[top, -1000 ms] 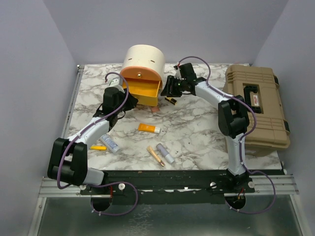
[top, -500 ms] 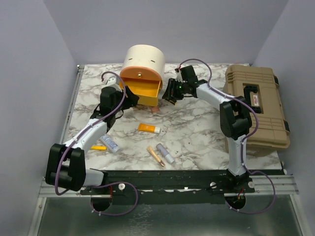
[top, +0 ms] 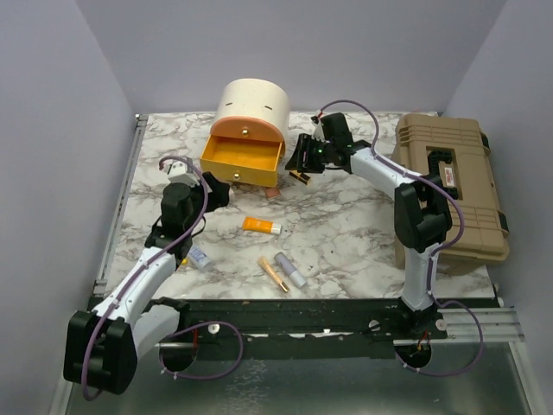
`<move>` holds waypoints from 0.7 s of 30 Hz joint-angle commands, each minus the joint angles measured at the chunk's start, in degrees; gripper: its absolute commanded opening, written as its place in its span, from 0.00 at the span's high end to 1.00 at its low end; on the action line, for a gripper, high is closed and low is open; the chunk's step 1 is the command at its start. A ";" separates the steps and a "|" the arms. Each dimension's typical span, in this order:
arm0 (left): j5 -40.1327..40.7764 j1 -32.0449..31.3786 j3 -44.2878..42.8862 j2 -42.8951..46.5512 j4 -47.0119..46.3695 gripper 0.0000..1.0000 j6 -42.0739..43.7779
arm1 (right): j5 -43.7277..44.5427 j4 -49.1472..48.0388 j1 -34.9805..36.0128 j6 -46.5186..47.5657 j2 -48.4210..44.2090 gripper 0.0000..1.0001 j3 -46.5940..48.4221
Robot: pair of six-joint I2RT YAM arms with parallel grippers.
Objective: Organize the makeup
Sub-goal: Pick up the makeup from the center of the board.
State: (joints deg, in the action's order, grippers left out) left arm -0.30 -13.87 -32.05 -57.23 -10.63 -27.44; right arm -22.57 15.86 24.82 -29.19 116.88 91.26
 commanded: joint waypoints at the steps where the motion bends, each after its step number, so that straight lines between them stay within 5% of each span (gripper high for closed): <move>1: 10.38 0.05 4.72 0.64 -1.01 0.23 -1.86 | 0.86 -1.50 0.32 -0.96 -2.07 0.44 -1.26; 17: 23.44 -6.43 2.27 -18.20 -10.25 0.10 0.58 | 3.35 0.81 0.27 0.07 -2.74 0.44 -0.83; 21: 20.61 -6.56 2.11 -21.11 -15.76 0.10 1.89 | 5.00 1.41 0.25 0.62 -3.01 0.43 -0.85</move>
State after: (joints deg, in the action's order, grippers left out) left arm 18.09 -20.27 -28.51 -75.99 -18.94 -27.90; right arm -20.62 16.23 24.80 -29.89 116.51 90.56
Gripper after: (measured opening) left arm 0.902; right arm 0.562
